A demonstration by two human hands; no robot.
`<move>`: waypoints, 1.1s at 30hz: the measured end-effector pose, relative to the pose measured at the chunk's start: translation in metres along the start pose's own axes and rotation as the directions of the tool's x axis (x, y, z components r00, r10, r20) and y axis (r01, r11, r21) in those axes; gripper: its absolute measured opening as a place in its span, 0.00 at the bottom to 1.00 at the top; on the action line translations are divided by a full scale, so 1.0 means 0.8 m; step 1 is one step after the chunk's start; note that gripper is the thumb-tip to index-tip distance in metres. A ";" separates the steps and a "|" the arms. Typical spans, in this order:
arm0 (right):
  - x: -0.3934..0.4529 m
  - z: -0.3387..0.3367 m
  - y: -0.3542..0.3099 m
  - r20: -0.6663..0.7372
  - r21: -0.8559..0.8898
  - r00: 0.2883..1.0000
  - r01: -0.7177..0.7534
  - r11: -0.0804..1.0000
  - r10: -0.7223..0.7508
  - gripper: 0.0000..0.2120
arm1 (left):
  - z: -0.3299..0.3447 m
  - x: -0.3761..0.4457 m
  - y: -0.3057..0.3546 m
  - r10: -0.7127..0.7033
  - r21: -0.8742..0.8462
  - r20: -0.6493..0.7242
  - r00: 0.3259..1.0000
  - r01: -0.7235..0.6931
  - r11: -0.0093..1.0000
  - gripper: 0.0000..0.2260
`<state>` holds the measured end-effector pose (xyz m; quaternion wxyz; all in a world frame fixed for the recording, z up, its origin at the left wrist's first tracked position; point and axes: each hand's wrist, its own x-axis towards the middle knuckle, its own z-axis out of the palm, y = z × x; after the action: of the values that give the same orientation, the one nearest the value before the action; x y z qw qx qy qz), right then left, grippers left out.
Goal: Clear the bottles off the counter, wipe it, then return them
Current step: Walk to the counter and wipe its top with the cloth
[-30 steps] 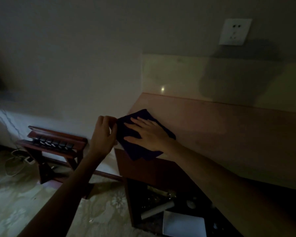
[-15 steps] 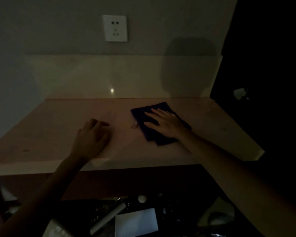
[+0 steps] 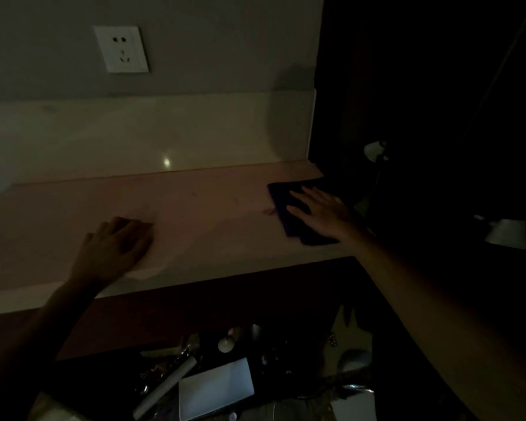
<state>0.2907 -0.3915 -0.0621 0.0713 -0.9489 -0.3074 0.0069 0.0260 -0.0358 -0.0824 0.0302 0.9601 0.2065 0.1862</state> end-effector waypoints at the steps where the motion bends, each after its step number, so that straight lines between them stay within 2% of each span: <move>1: -0.008 0.000 0.000 -0.006 -0.004 1.000 0.000 1.000 0.000 0.33 | 0.000 -0.001 0.001 -0.007 -0.006 0.007 1.000 0.007 1.000 0.32; 8: -0.027 0.006 -0.001 -0.026 -0.039 0.999 -0.037 0.999 0.036 0.32 | -0.007 -0.002 -0.005 0.014 -0.018 0.031 0.999 -0.013 1.000 0.30; 13: -0.026 0.009 0.002 -0.042 -0.022 0.998 -0.037 0.999 0.036 0.43 | -0.009 -0.004 -0.003 0.020 -0.039 0.003 1.000 -0.020 0.999 0.27; 17: -0.030 -0.002 -0.017 0.024 -0.023 0.993 -0.111 0.994 0.112 0.32 | -0.010 -0.006 -0.003 0.005 -0.036 0.014 1.000 -0.005 0.999 0.28; 19: -0.037 -0.003 -0.054 -0.088 0.073 0.991 -0.096 0.993 0.102 0.30 | -0.012 -0.014 0.003 -0.026 -0.065 0.058 0.998 0.030 0.997 0.29; 21: -0.057 0.014 -0.103 -0.256 0.206 0.967 0.040 0.978 0.015 0.28 | -0.017 -0.040 0.010 -0.017 -0.185 0.089 0.996 0.033 0.982 0.28; 23: -0.099 0.044 -0.160 -0.399 0.261 0.903 0.280 0.924 -0.161 0.24 | -0.026 -0.095 0.015 -0.005 -0.449 -0.006 1.000 0.002 0.893 0.21; 25: -0.152 0.088 -0.211 -0.494 0.245 0.801 0.501 0.830 -0.338 0.20 | -0.027 -0.181 0.017 -0.103 -0.606 -0.105 0.989 0.019 0.795 0.16; 26: -0.182 0.117 -0.233 -0.512 0.262 0.763 0.575 0.775 -0.394 0.19 | -0.025 -0.232 0.019 -0.176 -0.651 -0.094 0.980 0.073 0.756 0.15; 27: -0.214 0.149 -0.252 -0.503 0.321 0.754 0.617 0.719 -0.423 0.18 | -0.015 -0.289 0.018 -0.261 -0.690 -0.044 0.964 0.160 0.706 0.13; 28: -0.248 0.190 -0.267 -0.444 0.408 0.778 0.617 0.673 -0.445 0.16 | 0.002 -0.352 0.014 -0.364 -0.715 0.029 0.931 0.274 0.643 0.12; 29: -0.281 0.241 -0.273 -0.313 0.513 0.824 0.565 0.646 -0.472 0.15 | 0.023 -0.419 0.009 -0.494 -0.725 0.121 0.861 0.417 0.549 0.11; 30: -0.318 0.293 -0.275 -0.089 0.608 0.862 0.444 0.658 -0.500 0.14 | 0.045 -0.489 0.006 -0.626 -0.716 0.237 0.743 0.569 0.404 0.11; 31: -0.352 0.343 -0.269 0.180 0.635 0.835 0.305 0.710 -0.519 0.14 | 0.065 -0.558 0.008 -0.724 -0.677 0.362 0.587 0.699 0.229 0.10; 32: -0.385 0.387 -0.259 0.413 0.598 0.746 0.211 0.773 -0.522 0.14 | 0.082 -0.623 0.015 -0.779 -0.615 0.467 0.418 0.787 0.053 0.09; 33: -0.414 0.429 -0.243 0.588 0.543 0.630 0.158 0.824 -0.508 0.11 | 0.093 -0.683 0.024 -0.800 -0.549 0.546 0.248 0.827 -0.118 0.08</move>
<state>-0.1106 -0.3840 -0.3845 0.1603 -0.7517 -0.4752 0.4283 -0.4010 -0.2747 -0.3378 0.5487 0.5007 0.6453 0.1784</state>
